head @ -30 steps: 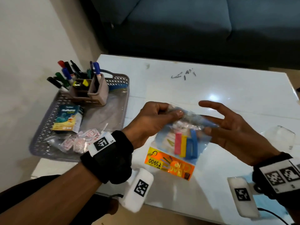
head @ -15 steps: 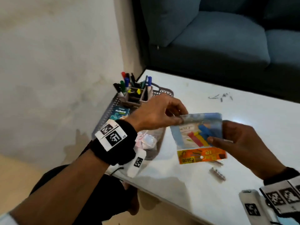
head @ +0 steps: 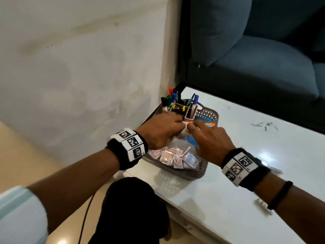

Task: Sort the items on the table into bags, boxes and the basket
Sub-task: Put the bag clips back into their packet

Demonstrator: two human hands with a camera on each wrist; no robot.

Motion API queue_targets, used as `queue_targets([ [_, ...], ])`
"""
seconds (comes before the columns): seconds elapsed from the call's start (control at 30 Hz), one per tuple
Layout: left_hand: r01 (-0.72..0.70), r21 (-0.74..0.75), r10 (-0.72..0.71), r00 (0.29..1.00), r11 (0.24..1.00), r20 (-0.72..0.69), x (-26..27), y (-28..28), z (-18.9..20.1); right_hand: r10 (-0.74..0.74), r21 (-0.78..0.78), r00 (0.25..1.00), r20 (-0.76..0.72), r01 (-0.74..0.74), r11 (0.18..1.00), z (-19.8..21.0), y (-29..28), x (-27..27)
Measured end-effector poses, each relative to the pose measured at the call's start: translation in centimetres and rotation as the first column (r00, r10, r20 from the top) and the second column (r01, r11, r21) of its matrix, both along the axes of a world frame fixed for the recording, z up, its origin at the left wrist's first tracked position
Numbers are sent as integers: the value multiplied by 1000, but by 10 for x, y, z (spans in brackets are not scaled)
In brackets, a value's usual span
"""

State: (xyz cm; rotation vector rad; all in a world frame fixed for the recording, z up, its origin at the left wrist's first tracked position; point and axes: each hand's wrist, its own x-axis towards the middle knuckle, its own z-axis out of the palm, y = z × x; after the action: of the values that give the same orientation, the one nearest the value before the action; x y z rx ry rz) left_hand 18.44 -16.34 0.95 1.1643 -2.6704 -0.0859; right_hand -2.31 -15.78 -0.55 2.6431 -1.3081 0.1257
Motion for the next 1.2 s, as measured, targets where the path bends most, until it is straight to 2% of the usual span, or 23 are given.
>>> queue_targets([
  [0.1, 17, 62, -18, 999, 998, 27, 5, -6, -23, -31, 85, 996, -88, 38, 996, -31, -3, 8],
  [0.27, -28, 173, -20, 962, 984, 271, 3, -8, -47, 29, 261, 978, -205, 27, 965, -51, -4, 20],
  [0.43, -95, 296, 1, 953, 951, 303, -1, -8, -57, 2, 298, 934, -357, 112, 948, -58, 3, 20],
  [0.53, -108, 359, -9, 951, 927, 308, -5, -10, -62, -41, 363, 953, -300, 154, 919, -63, -1, 16],
  [0.63, -160, 423, 7, 940, 892, 340, -5, -13, -67, -76, 527, 973, -216, 182, 830, -63, -8, 13],
  [0.8, -178, 472, -5, 933, 863, 361, -8, -18, -74, -93, 654, 973, -211, 211, 726, -66, -14, 14],
  [0.87, -197, 484, 3, 928, 853, 372, -11, -18, -76, -119, 647, 972, -205, 226, 728, -72, -12, 14],
  [1.07, -229, 478, 7, 906, 848, 423, -14, -3, -76, -183, 520, 963, -196, 261, 813, -78, 1, 14],
  [1.2, -266, 451, 52, 900, 852, 433, -14, 4, -63, -239, 488, 966, -102, 258, 834, -64, 10, 16],
])
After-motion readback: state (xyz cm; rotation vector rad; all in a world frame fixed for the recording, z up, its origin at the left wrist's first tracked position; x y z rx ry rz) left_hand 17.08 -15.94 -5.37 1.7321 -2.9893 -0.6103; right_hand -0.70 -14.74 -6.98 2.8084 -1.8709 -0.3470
